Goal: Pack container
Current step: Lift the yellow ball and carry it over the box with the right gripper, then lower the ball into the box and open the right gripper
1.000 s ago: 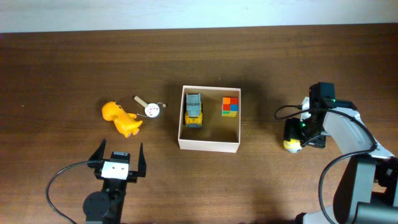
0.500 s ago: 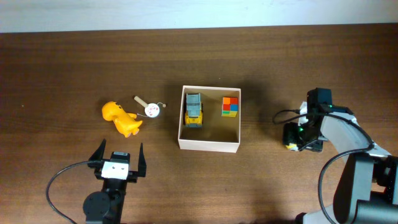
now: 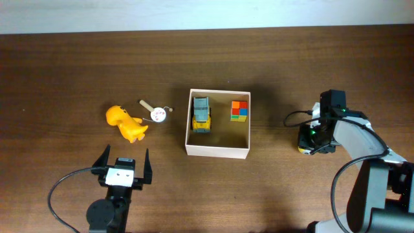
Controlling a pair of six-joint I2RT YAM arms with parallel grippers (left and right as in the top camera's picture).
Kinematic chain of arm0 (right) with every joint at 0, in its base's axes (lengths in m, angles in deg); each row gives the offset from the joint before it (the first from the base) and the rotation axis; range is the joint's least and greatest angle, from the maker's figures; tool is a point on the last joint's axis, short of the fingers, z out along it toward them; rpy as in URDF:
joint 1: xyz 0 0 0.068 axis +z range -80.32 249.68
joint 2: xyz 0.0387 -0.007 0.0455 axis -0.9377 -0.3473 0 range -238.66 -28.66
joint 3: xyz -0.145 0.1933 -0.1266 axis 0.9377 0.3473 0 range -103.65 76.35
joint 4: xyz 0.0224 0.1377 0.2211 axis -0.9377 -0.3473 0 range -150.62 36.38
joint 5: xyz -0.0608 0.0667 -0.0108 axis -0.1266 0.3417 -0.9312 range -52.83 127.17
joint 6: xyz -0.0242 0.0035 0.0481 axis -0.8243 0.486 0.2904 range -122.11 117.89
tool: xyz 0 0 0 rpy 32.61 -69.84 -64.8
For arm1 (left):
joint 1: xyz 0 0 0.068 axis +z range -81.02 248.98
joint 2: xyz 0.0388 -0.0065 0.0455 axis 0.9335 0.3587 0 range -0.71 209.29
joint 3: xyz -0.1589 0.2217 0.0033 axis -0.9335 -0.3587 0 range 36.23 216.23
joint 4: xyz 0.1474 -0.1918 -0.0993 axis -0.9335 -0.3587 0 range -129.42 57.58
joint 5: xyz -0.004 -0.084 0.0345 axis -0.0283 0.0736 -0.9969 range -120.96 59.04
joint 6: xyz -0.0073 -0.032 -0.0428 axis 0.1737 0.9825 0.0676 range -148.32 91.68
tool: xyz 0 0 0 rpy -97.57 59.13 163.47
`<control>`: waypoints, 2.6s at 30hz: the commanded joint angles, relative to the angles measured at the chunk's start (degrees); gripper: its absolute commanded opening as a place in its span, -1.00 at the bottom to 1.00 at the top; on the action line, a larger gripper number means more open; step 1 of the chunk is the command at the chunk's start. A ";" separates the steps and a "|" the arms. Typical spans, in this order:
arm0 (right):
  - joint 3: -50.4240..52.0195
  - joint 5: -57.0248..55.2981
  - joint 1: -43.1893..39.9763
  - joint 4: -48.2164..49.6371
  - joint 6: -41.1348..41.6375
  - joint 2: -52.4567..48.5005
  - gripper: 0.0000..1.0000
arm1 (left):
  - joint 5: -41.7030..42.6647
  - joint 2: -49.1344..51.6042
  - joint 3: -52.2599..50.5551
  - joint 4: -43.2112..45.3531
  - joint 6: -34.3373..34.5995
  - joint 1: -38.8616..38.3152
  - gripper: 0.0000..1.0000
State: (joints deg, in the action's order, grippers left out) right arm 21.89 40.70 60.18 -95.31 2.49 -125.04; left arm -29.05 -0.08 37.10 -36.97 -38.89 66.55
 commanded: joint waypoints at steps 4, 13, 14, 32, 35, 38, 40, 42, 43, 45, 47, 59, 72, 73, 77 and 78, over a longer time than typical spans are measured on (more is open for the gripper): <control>0.11 1.62 0.11 0.15 0.28 -0.48 -0.28 | -0.20 -0.28 -0.35 -0.07 -0.85 0.26 0.99; -10.86 13.70 0.11 -6.08 -1.77 -0.46 -0.29 | -0.20 -0.28 -0.35 -0.07 -0.85 0.26 0.98; -12.57 15.56 0.11 -7.15 -2.78 -0.46 -0.29 | -0.20 -0.28 -0.35 -0.07 -0.85 0.24 0.99; -34.80 30.08 18.53 -11.26 -11.74 -0.48 -0.29 | -0.20 -0.28 -0.35 -0.07 -0.85 0.26 0.99; -34.69 13.77 26.05 -9.33 -7.65 -0.57 -0.29 | -0.20 -0.28 -0.35 -0.07 -0.85 0.26 0.99; -34.67 2.67 31.06 -8.68 -4.81 -1.44 -0.29 | -0.20 -0.28 -0.35 -0.07 -0.85 0.26 0.99; -34.56 -2.23 33.51 -8.15 -3.56 -2.60 -0.29 | -0.20 -0.28 -0.35 -0.07 -0.85 0.26 0.99; -34.53 -5.40 36.39 -7.37 -2.27 -6.10 -0.29 | -0.20 -0.28 -0.35 -0.07 -0.85 0.24 0.98; -34.53 -5.77 37.03 -6.99 -2.12 -7.48 -0.29 | -0.20 -0.28 -0.35 -0.07 -0.85 0.26 0.98; -34.53 -5.77 37.86 -6.12 -1.38 -10.36 -0.29 | -0.20 -0.28 -0.35 -0.07 -0.85 0.26 0.98; -34.53 -5.73 38.16 -5.31 -0.96 -12.87 -0.29 | -0.20 -0.28 -0.35 -0.07 -0.85 0.26 0.98; -34.53 -5.73 38.36 -2.75 -0.94 -18.78 -0.30 | -0.20 -0.28 -0.35 -0.07 -0.85 0.26 0.99; -34.53 -5.27 38.36 -2.43 -1.11 -18.78 0.31 | -0.20 -0.28 -0.35 -0.07 -0.85 0.26 0.98; -34.53 -5.11 38.36 -2.43 -1.11 -18.78 0.31 | -0.20 -0.28 -0.35 -0.07 -0.85 0.24 0.98; -34.56 -3.76 38.36 -2.43 -1.09 -18.75 0.31 | -0.20 -0.28 -0.35 -0.07 -0.85 0.26 0.99; -34.64 -3.74 38.38 -2.62 -1.07 -18.73 0.31 | -0.20 -0.28 -0.35 -0.07 -0.85 0.26 0.98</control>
State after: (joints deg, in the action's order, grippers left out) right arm -11.95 36.24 98.17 -97.91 1.09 -143.60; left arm -29.05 -0.08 37.10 -36.97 -38.89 66.55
